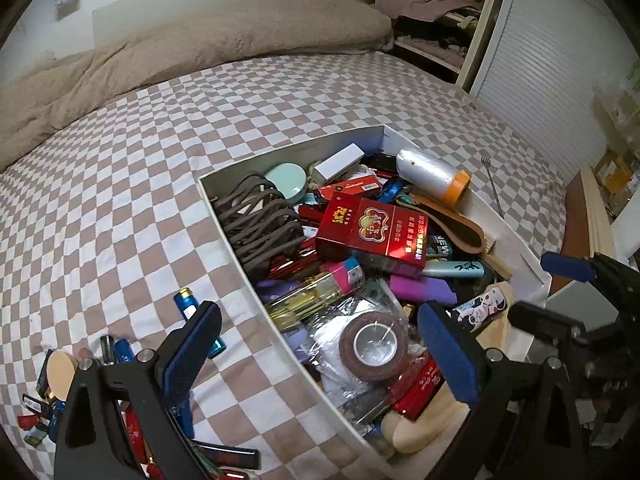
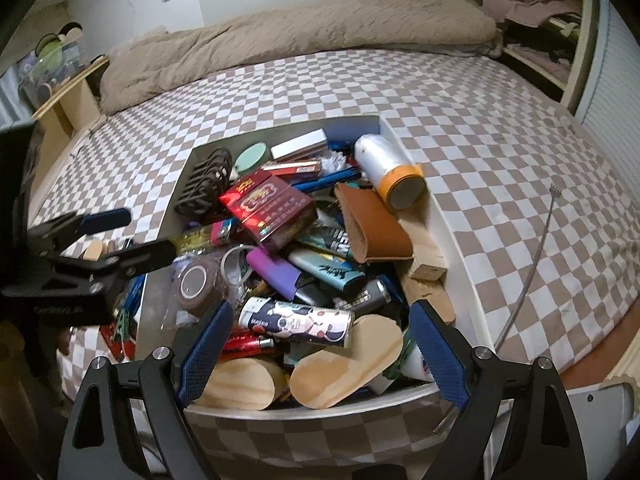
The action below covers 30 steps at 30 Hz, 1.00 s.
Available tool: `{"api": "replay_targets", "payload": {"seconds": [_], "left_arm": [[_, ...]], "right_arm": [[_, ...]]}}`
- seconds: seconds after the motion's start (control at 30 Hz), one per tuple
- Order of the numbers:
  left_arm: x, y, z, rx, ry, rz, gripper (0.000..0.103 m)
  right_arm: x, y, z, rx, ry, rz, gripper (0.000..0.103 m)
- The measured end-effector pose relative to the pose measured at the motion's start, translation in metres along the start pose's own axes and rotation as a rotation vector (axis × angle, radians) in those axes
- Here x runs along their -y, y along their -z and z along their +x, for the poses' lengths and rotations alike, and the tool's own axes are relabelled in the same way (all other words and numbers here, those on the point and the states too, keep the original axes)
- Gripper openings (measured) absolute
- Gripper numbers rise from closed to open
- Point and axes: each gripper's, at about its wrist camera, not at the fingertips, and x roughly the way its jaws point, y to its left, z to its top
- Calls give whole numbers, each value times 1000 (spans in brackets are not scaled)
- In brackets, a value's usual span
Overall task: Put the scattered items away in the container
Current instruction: 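Move both tools back from the white box toward the lighter pile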
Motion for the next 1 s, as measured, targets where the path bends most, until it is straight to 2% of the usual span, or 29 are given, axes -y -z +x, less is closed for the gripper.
{"api": "replay_targets", "payload": {"seconds": [0.03, 0.07, 0.23, 0.57, 1.0], "left_arm": [[-1, 1, -2, 4, -2, -2, 102], [-3, 1, -5, 9, -4, -6, 103], [-10, 4, -16, 26, -19, -6, 103], [-27, 14, -36, 72, -56, -23, 103], [-55, 24, -60, 94, -76, -62, 103]], "right_arm": [[0, 0, -2, 14, 2, 4, 93], [0, 0, -4, 30, 3, 9, 103], [-4, -2, -7, 71, 24, 14, 103], [-18, -5, -14, 94, 40, 7, 103], [-43, -13, -19, 105, 12, 3, 103]]}}
